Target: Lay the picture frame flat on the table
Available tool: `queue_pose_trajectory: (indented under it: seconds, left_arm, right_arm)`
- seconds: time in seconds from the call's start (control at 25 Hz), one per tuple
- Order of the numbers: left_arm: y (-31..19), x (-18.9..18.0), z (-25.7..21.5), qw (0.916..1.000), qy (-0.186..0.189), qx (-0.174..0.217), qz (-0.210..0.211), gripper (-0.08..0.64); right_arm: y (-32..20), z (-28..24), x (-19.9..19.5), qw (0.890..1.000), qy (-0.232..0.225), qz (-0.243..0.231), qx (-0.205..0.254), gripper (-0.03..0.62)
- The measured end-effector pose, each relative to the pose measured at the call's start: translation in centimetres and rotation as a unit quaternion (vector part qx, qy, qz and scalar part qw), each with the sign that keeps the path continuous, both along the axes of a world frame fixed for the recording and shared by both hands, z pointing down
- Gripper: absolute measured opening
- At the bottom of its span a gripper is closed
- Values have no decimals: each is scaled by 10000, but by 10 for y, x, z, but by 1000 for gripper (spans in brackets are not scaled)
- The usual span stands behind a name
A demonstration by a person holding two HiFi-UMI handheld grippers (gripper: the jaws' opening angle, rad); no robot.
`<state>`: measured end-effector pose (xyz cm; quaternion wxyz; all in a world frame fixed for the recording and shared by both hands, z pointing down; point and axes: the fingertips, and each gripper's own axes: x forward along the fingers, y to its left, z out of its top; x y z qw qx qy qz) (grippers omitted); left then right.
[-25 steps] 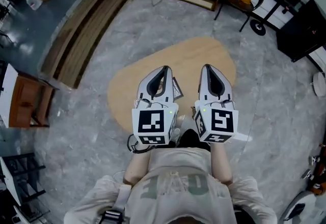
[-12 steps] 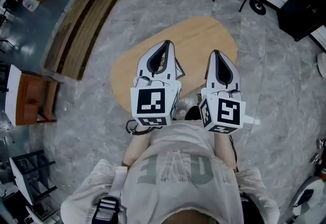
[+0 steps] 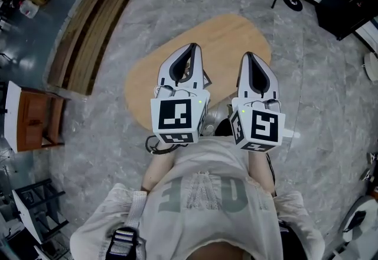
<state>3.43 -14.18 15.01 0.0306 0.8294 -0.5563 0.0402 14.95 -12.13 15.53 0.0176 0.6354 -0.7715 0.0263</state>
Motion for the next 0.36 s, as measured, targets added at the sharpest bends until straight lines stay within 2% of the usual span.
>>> queue_pose_trajectory:
  seconds: [0.36]
  left_arm:
    - [-1,0,1,10000,59,-23,7,9]
  right_arm:
    - [-2,-2,1,10000,90,-11,4,6]
